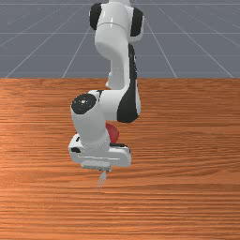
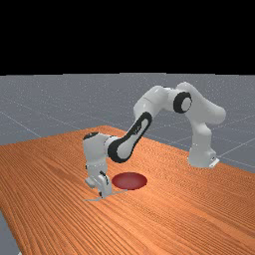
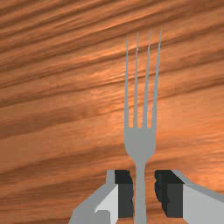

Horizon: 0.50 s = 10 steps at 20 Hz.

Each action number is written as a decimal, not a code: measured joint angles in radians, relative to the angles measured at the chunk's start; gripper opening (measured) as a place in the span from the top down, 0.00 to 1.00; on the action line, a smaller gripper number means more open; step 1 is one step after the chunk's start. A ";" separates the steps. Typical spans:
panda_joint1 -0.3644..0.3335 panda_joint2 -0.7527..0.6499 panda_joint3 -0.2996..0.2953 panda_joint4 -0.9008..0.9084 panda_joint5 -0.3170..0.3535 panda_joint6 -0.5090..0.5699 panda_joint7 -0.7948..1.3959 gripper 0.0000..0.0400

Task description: Put the fork on the plate

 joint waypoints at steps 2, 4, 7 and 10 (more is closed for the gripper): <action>-0.001 -0.050 -0.006 0.003 -0.001 -0.071 0.023 0.78; -0.008 -0.149 -0.013 -0.047 -0.006 -0.130 0.011 0.78; -0.017 -0.316 -0.024 -0.254 -0.012 -0.115 -0.046 0.78; -0.023 -0.423 -0.046 -0.559 -0.016 0.044 -0.108 0.78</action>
